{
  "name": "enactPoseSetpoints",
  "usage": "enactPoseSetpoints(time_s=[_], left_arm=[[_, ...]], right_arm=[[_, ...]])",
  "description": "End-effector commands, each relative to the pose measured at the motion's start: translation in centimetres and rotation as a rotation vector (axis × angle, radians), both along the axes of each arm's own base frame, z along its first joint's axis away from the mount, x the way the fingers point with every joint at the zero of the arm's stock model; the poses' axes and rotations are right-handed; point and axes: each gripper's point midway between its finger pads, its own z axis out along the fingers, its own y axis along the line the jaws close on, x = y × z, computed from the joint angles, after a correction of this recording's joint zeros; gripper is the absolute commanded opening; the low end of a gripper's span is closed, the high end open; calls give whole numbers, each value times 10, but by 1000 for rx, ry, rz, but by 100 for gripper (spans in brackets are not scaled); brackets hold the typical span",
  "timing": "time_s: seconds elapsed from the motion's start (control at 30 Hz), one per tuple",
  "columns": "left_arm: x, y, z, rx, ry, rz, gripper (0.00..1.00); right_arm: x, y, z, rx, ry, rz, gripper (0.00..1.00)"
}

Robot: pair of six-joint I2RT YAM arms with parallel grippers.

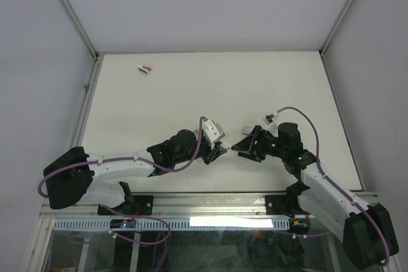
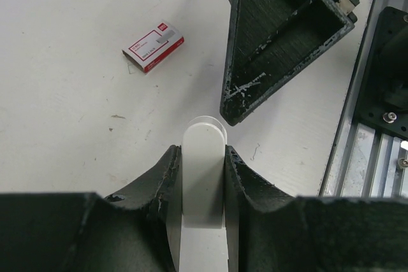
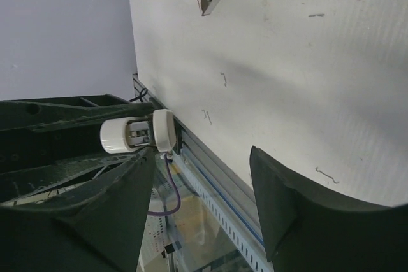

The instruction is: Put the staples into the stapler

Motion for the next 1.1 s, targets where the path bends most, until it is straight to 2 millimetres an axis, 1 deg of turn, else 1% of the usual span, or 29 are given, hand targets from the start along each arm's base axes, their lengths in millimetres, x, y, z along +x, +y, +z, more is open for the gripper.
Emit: enactPoseSetpoints(time_s=[0.0, 0.1, 0.3, 0.57, 0.8, 1.07], left_arm=[[-8, -9, 24, -88, -22, -50, 0], [-9, -10, 26, -95, -24, -58, 0], [-10, -12, 28, -106, -23, -66, 0], [-14, -15, 37, -137, -22, -87, 0], [-15, -17, 42, -156, -27, -95, 0], [-12, -19, 44, -163, -36, -87, 0]], right_arm=[[7, 8, 33, 100, -67, 2, 63], [7, 10, 36, 120, -74, 8, 61], [7, 13, 36, 131, -69, 29, 55], [3, 15, 27, 128, -37, 63, 39], [-3, 21, 28, 146, -33, 111, 28], [-9, 30, 33, 181, -27, 158, 22]])
